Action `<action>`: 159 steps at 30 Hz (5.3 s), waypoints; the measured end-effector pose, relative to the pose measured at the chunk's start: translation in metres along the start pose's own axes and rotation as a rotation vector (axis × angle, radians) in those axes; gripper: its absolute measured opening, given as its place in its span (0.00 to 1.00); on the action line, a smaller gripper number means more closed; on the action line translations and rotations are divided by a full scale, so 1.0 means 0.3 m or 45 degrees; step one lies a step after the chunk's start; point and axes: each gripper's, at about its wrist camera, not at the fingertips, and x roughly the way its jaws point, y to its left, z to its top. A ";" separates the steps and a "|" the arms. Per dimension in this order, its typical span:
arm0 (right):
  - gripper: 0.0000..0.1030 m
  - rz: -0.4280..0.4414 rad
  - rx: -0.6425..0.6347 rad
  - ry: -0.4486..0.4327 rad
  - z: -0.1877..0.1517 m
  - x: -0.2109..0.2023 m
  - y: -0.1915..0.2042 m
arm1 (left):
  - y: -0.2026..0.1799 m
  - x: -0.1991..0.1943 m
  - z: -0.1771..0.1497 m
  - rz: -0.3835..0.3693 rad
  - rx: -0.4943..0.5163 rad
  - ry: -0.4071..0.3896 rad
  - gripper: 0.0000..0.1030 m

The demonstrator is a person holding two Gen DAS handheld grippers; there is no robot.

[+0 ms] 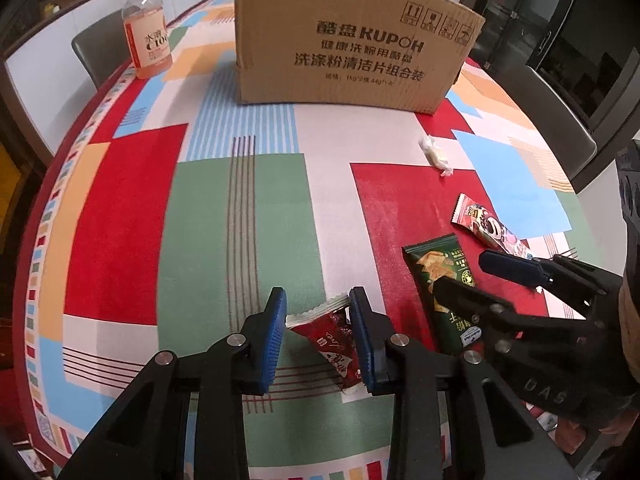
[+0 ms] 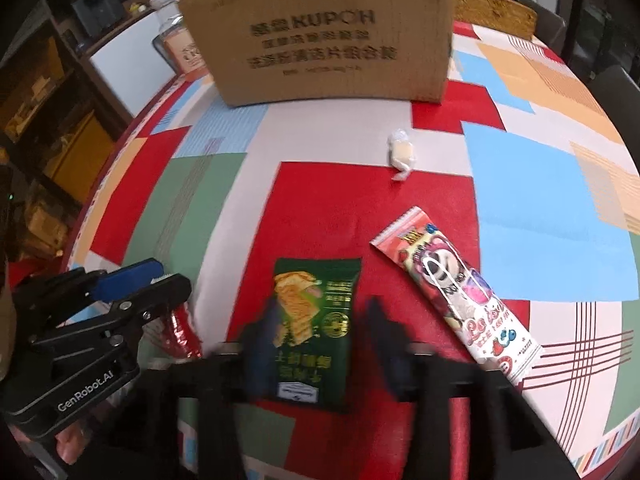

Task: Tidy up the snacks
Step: 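Grasp the red chocolate bar with the left tool while the right tool grasps the green cracker packet, then carry both snacks over the box and open both tools, then reach the right tool to the pink Lotso lollipop while the left tool reaches the white candy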

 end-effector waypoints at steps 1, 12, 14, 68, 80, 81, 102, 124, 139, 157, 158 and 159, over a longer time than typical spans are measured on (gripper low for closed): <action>0.54 0.000 -0.024 -0.004 0.000 0.000 0.015 | 0.004 -0.004 -0.003 0.000 -0.004 -0.003 0.31; 0.45 -0.116 -0.114 0.073 -0.016 0.051 0.076 | 0.015 -0.012 -0.009 -0.014 -0.017 -0.014 0.31; 0.45 -0.131 -0.122 0.065 -0.017 0.050 0.077 | 0.014 -0.014 -0.009 -0.017 -0.014 -0.018 0.31; 0.44 -0.019 -0.009 -0.055 0.026 -0.016 -0.028 | -0.050 0.093 0.062 -0.010 0.152 -0.039 0.45; 0.44 -0.009 -0.009 -0.114 0.058 -0.060 -0.028 | -0.052 -0.034 0.131 -0.030 0.137 -0.169 0.45; 0.44 -0.009 -0.010 -0.124 0.065 -0.067 -0.029 | -0.051 -0.048 0.144 -0.030 0.138 -0.188 0.45; 0.44 -0.018 -0.066 -0.548 0.478 -0.309 -0.027 | -0.045 -0.267 0.556 0.055 0.189 -0.576 0.46; 0.58 -0.051 -0.035 -0.518 0.832 -0.207 -0.111 | -0.029 -0.177 0.843 0.135 0.201 -0.516 0.70; 0.58 -0.095 -0.139 -0.519 0.499 -0.354 -0.146 | -0.204 -0.265 0.504 0.060 0.301 -0.506 0.72; 0.58 -0.071 -0.142 -0.137 0.125 -0.166 -0.202 | -0.265 -0.058 0.208 0.045 0.378 -0.179 0.72; 0.58 -0.071 -0.150 -0.108 0.113 -0.147 -0.204 | -0.263 -0.045 0.199 0.049 0.374 -0.162 0.72; 0.58 -0.074 -0.158 -0.083 0.106 -0.132 -0.202 | -0.260 -0.032 0.191 0.051 0.369 -0.143 0.72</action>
